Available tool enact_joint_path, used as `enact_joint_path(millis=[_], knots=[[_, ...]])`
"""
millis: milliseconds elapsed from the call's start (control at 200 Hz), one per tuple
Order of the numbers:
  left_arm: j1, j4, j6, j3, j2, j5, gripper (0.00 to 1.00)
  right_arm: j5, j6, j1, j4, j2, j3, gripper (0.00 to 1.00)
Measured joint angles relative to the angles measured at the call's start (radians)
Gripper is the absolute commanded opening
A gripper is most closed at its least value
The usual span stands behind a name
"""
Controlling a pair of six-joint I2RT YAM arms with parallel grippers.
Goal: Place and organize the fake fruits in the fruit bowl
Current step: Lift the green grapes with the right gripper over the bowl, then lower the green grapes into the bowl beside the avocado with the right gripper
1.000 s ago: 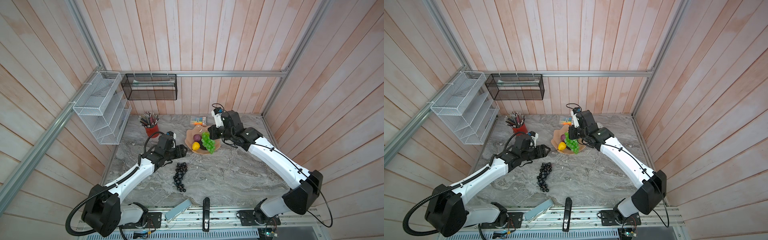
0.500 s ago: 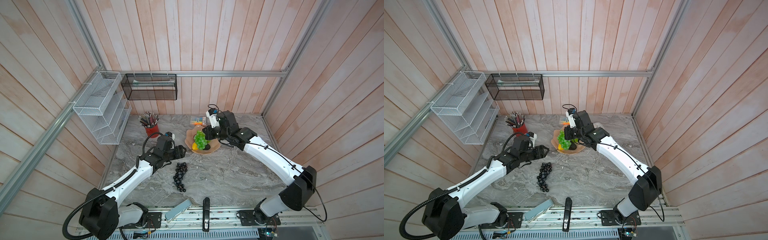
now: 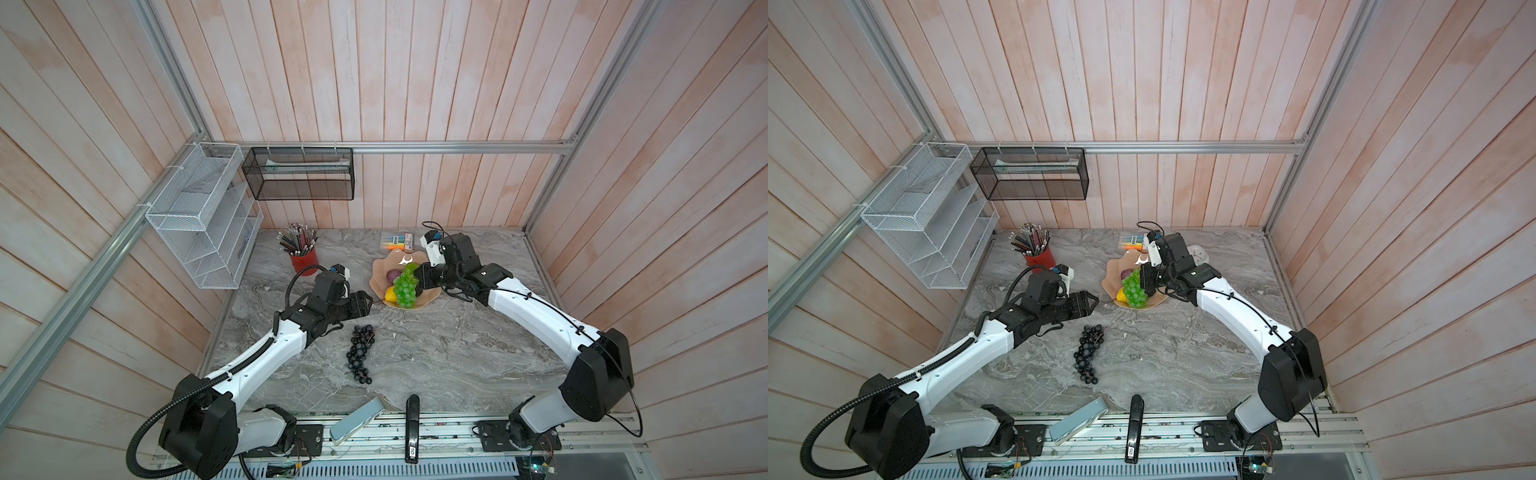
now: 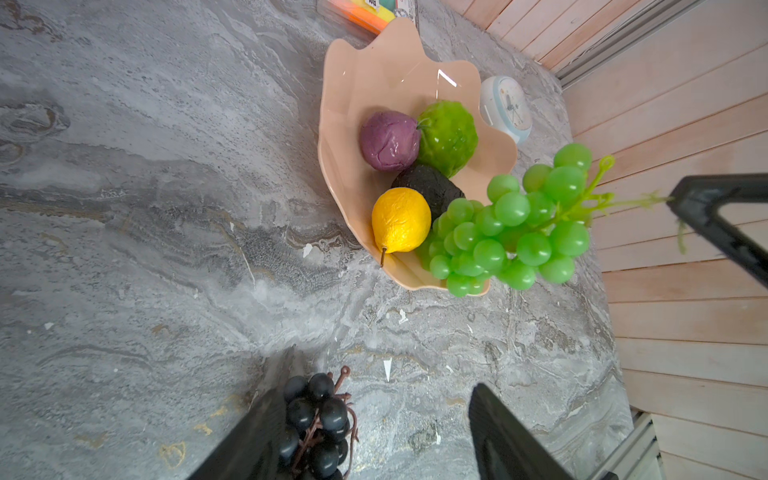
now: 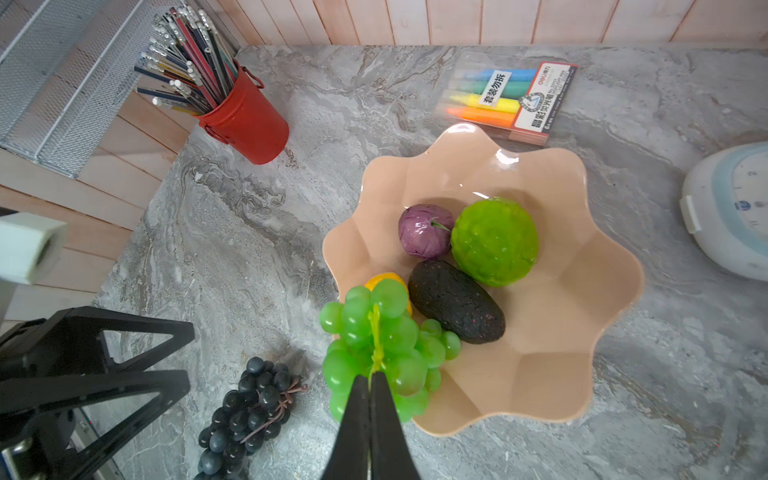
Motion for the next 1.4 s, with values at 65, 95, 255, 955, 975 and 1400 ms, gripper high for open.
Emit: enact_joint_path(millis=[65, 95, 255, 955, 975, 1400], knots=[[0.0, 0.0, -0.001, 0.0, 0.005, 0.0, 0.72, -0.003, 0.0, -0.018, 0.008, -0.016, -0.014, 0.0], [0.0, 0.0, -0.002, 0.0, 0.006, 0.0, 0.72, -0.003, -0.002, -0.026, 0.014, -0.027, -0.023, 0.0], [0.0, 0.0, -0.008, 0.0, 0.017, 0.0, 0.72, 0.003, -0.016, -0.068, 0.038, -0.072, -0.069, 0.0], [0.0, -0.005, -0.008, 0.008, 0.061, 0.003, 0.72, 0.063, -0.131, -0.157, 0.162, 0.029, -0.11, 0.0], [0.0, -0.005, -0.008, 0.01, 0.063, 0.003, 0.72, 0.065, -0.135, -0.158, 0.164, 0.037, -0.106, 0.0], [0.0, -0.019, -0.006, 0.056, 0.094, 0.012, 0.72, 0.085, -0.207, -0.16, 0.215, 0.174, -0.026, 0.0]])
